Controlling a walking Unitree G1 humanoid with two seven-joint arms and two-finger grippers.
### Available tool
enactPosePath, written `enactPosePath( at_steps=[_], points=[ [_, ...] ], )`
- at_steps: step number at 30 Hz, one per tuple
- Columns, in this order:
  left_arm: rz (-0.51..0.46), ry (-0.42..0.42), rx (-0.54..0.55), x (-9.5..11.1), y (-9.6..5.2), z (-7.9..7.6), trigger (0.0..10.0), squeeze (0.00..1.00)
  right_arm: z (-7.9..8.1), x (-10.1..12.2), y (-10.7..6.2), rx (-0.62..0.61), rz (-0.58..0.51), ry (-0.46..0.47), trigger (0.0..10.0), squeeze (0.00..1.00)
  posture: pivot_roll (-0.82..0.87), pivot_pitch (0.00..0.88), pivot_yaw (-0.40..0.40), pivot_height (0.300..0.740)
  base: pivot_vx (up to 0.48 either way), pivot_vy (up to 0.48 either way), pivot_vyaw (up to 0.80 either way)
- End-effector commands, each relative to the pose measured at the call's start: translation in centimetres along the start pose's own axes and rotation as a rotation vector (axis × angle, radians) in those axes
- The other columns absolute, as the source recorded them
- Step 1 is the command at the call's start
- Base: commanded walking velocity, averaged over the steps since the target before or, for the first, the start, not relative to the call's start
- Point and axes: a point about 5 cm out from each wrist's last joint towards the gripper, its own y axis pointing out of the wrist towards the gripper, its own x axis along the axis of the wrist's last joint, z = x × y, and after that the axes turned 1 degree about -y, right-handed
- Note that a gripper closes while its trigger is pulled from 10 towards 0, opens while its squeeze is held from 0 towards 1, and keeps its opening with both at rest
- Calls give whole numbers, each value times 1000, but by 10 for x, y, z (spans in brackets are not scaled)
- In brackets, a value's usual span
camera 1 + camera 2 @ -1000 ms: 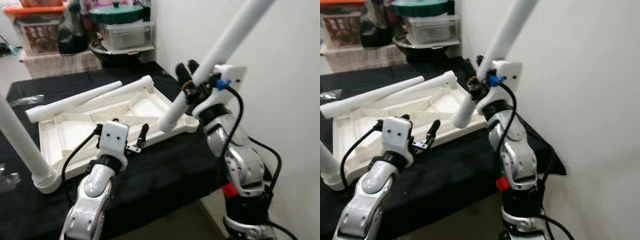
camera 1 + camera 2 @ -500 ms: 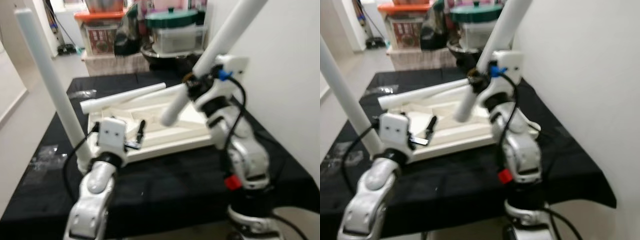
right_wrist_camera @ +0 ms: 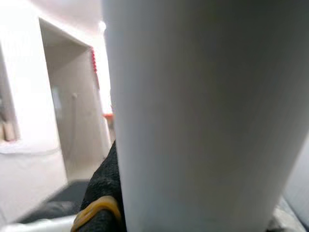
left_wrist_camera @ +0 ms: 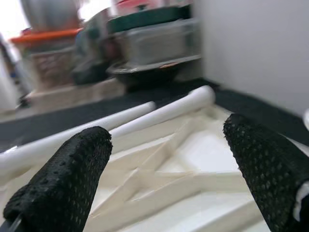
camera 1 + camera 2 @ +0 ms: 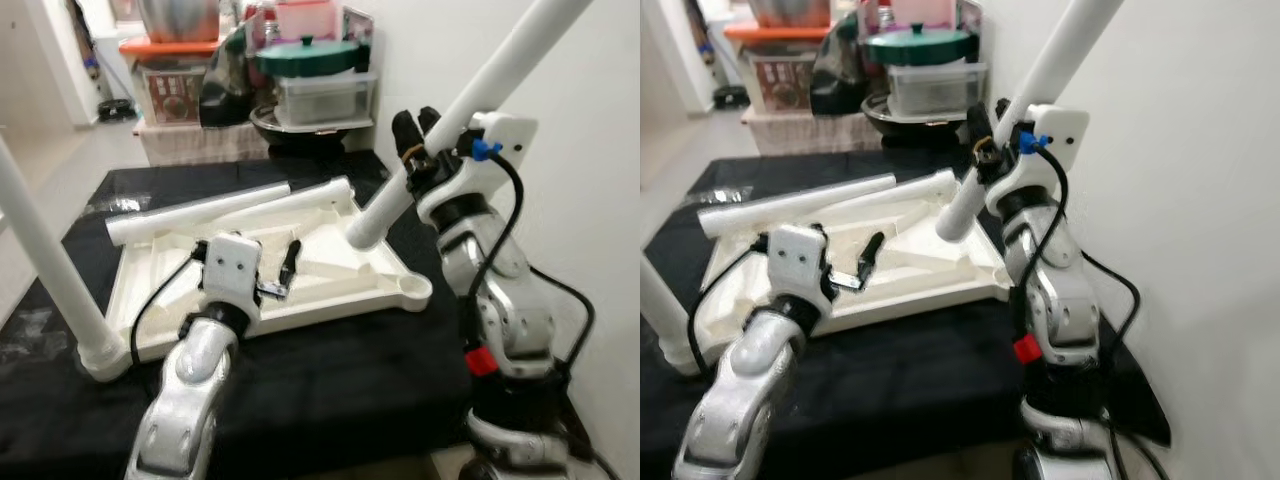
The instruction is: Building children table
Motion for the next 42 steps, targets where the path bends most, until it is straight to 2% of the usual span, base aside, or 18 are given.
enactPosePath(
  at_steps=[1,9,17,20,23,25,27,29,30,32,33,36,37,39,42],
  points=[
    [-17,-24,-24,4,0,-7,10000,0,-13,5,-3,-50,-24,-25,10000,0,32,0,-43,740,0,0,0],
    [-22,-42,-41,5,1,-11,10000,0,-15,4,-3,-48,-30,-64,10000,0,30,0,-46,740,0,0,0],
    [-20,-61,-71,8,-2,-18,10000,0,-23,11,3,-83,-58,-111,10000,0,28,6,-44,740,0,0,800],
    [-31,-70,-90,12,-1,-22,10000,0,-31,14,15,-96,-50,-133,10000,0,29,19,-44,740,0,0,156],
    [-30,-71,-96,12,0,-23,10000,0,-35,15,20,-102,-50,-146,10000,0,29,23,-44,740,0,0,0],
    [-30,-73,-100,14,0,-24,10000,0,-52,13,31,-155,-25,-210,10000,0,40,46,-46,740,0,0,0],
    [-30,-73,-100,14,0,-24,10000,0,-52,13,31,-155,-25,-210,10000,0,40,46,-46,740,0,0,0],
    [-33,-69,-111,15,0,-26,10000,0,-73,9,40,-210,-5,-269,10000,0,50,81,-45,740,0,0,0],
    [-33,-69,-111,15,0,-26,10000,0,-73,9,40,-210,-5,-269,10000,0,50,81,-45,740,0,0,0],
    [-28,-59,-126,16,-1,-27,10000,0,-90,3,45,-239,61,-313,10000,0,58,115,-42,740,0,0,0],
    [-26,-58,-128,16,-1,-27,10000,0,-95,0,46,-237,91,-319,10000,0,58,115,-42,740,0,0,0],
    [-14,-50,-133,15,-5,-27,10000,0,-103,3,47,-194,91,-251,10000,0,66,135,-43,740,0,0,0],
    [2,-47,-139,12,-7,-26,10000,0,-108,4,48,-158,111,-250,10000,0,64,147,-39,740,0,0,0],
    [2,-47,-139,12,-7,-26,10000,0,-108,4,48,-158,111,-250,10000,0,64,147,-39,740,0,0,0],
    [32,-48,-154,8,-16,-26,10000,0,-124,7,46,-95,182,-298,10000,0,68,181,-36,740,0,0,0]
  ],
)
